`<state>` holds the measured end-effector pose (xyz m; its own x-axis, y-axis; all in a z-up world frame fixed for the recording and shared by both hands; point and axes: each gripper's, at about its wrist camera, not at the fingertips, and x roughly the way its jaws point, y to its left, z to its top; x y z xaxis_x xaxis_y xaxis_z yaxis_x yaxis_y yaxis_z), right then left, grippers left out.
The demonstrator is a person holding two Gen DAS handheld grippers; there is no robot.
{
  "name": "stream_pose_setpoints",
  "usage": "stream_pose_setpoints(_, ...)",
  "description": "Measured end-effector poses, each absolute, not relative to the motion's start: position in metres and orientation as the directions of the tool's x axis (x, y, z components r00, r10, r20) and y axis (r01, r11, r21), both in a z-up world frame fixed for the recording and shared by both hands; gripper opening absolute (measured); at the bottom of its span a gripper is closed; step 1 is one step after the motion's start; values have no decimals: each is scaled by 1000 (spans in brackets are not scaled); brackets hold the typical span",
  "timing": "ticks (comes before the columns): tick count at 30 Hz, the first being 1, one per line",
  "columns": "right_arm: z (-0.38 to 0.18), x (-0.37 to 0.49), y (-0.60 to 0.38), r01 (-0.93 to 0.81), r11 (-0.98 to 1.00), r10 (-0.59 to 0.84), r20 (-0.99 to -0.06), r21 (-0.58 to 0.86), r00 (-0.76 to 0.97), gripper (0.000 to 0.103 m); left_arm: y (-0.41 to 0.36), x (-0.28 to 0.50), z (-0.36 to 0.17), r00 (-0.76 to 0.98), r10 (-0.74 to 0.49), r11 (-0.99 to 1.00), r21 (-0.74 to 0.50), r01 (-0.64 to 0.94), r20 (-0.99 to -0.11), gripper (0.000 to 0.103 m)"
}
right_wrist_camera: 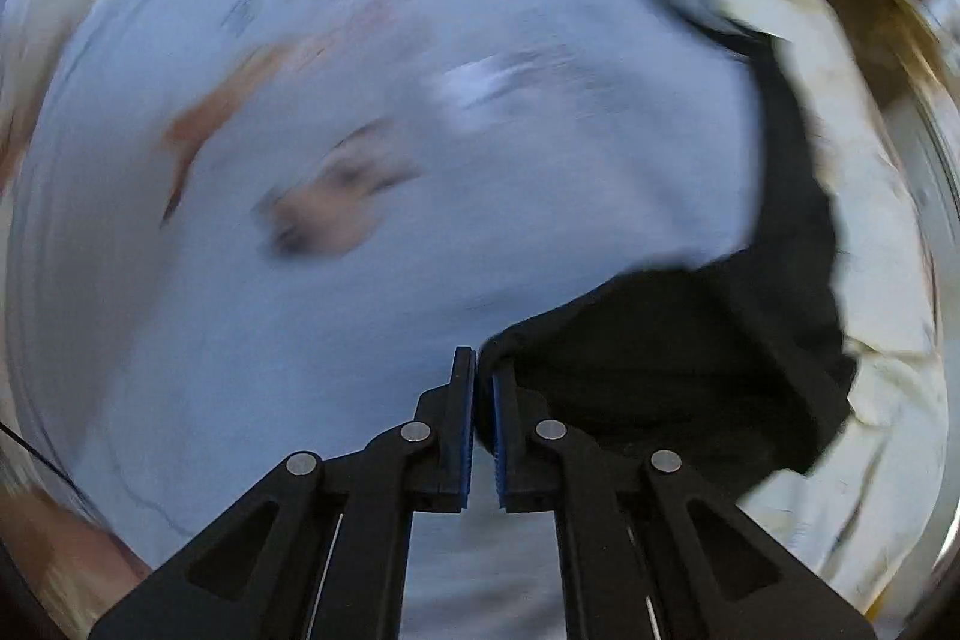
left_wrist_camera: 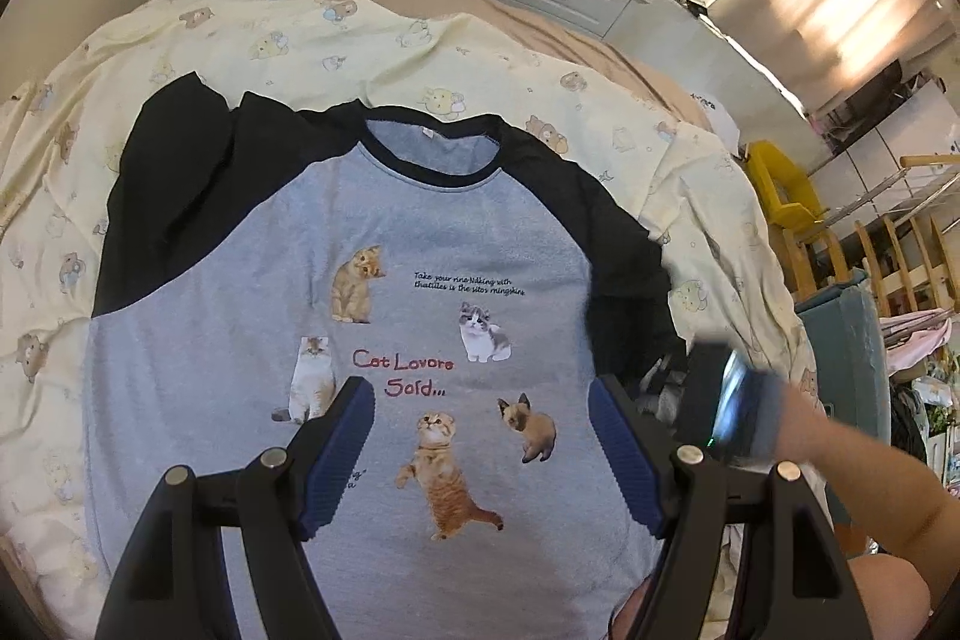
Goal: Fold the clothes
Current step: 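Fold the held black sleeve across the shirt front with the right tool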
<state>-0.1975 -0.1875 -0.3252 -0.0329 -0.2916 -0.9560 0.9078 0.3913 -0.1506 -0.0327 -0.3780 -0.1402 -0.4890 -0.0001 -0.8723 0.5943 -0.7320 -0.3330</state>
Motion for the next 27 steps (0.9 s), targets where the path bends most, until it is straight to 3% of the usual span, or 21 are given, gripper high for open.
stream_pose_setpoints(3,-328,-173,-182,900,394,-312,-948,-185,-58,23,-377,-35,-148,-474,21,-734,-336,591,-880,75)
stream_pose_setpoints(7,-300,-191,-170,959,254,-409,-912,-123,-9,26,-373,-65,-172,-482,117,-771,-385,507,-869,75)
stream_pose_setpoints(10,-293,-227,-154,993,114,-438,-897,7,57,29,-355,-122,-204,-459,157,-903,-315,292,-875,75)
stream_pose_setpoints(11,-291,-236,-147,988,105,-447,-882,112,148,29,-349,-144,-218,-441,157,-933,-279,227,-884,75)
stream_pose_setpoints(16,-275,-236,-109,904,85,-538,-744,419,396,29,-310,-221,-267,-398,138,-989,-106,-102,-907,75)
stream_pose_setpoints(19,-283,-269,-95,905,-206,-583,-789,373,193,31,-290,-247,-280,-442,153,-973,-57,-225,-884,75)
stream_pose_setpoints(22,-296,-292,-97,816,-355,-639,-755,457,145,32,-277,-264,-290,-464,175,-953,-32,-301,-869,69)
stream_pose_setpoints(25,-310,-314,-99,693,-471,-690,-717,546,96,31,-258,-277,-304,-441,133,-915,62,-399,-887,59)
stream_pose_setpoints(27,-318,-324,-106,634,-516,-702,-709,575,72,31,-253,-284,-316,-420,83,-885,126,-447,-904,46)
